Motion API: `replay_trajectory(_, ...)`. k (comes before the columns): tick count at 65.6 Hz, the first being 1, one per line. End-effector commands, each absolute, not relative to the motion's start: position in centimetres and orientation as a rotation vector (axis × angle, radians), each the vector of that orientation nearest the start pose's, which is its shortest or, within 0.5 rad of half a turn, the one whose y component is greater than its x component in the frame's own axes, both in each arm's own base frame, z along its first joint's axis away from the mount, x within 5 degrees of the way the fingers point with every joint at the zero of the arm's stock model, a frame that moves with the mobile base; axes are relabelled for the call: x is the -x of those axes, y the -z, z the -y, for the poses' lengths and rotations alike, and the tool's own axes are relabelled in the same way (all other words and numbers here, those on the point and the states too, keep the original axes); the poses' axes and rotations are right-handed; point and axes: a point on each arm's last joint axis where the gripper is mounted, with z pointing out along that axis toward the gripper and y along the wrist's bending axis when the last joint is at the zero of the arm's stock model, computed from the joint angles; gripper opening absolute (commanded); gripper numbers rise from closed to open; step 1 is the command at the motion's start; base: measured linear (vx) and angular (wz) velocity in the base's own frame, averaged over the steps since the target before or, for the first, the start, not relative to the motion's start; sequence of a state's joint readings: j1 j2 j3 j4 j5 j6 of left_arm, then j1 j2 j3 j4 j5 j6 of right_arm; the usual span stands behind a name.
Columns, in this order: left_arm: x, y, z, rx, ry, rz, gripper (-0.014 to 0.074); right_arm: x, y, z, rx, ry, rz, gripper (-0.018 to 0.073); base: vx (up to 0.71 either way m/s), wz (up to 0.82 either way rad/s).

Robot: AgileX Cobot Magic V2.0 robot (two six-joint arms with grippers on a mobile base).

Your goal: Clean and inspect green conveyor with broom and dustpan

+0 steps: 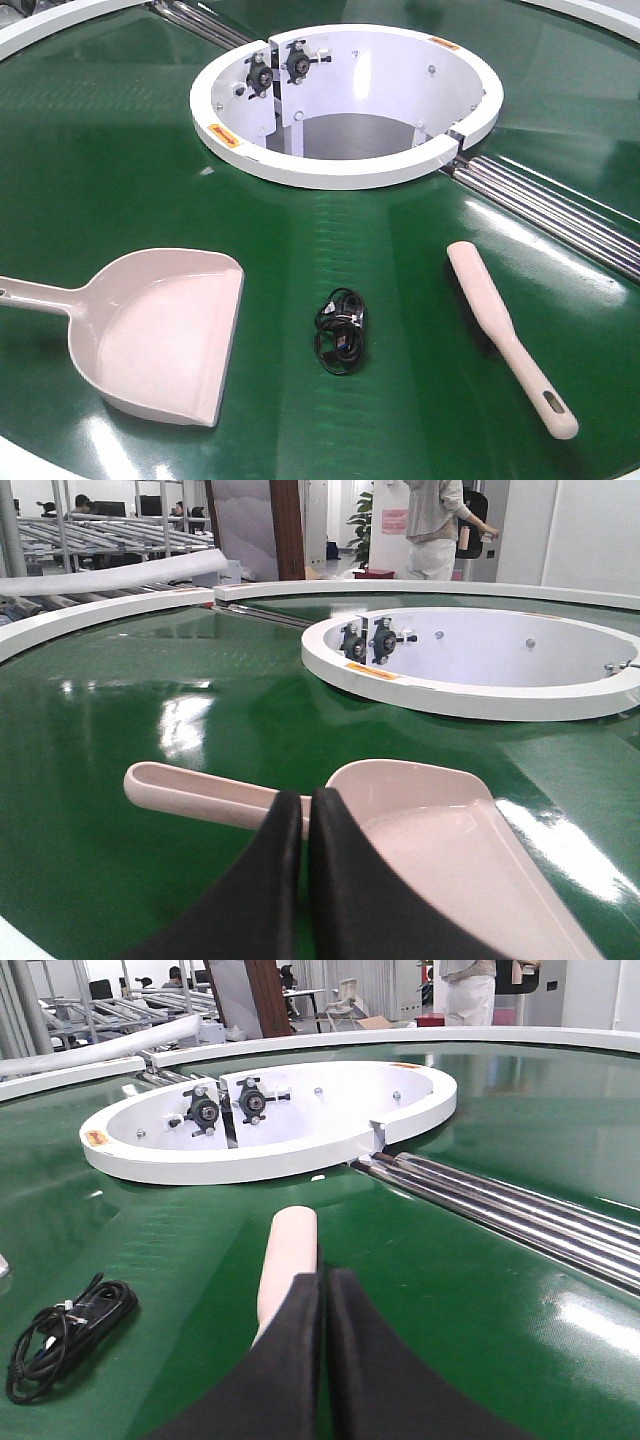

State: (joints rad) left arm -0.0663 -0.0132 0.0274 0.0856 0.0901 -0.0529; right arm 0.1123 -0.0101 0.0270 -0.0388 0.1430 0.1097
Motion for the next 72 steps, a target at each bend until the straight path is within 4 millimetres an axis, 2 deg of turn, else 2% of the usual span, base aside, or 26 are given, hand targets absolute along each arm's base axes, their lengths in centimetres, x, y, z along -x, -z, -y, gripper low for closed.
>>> replay_trajectory(1,-5.7,-19.4,0.4,-0.071,0.026,-1.526,-0.0006,-5.6,-19.3,-0.6,0.036,-0.138,-1.569,-0.0010,0.00,0.00)
replay_trajectory(57,-5.6,-19.7,0.4,-0.072,0.027,-1.497,-0.0006,-5.6,-19.3,-0.6,0.037,-0.137,-1.569,-0.0010,0.00,0.00)
replay_trajectory(64,-5.5,-20.7,0.4,-0.063,0.042,-1.416,-0.0006,-5.6,-19.3,-0.6,0.037,-0.137,-1.569,-0.0010,0.00,0.00)
replay_trajectory(72,-5.0,-23.6,0.4,-0.056,0.046,-1.352,-0.0006,-5.6,-19.3,-0.6,0.037,-0.137,-1.569,-0.0010,0.00,0.00)
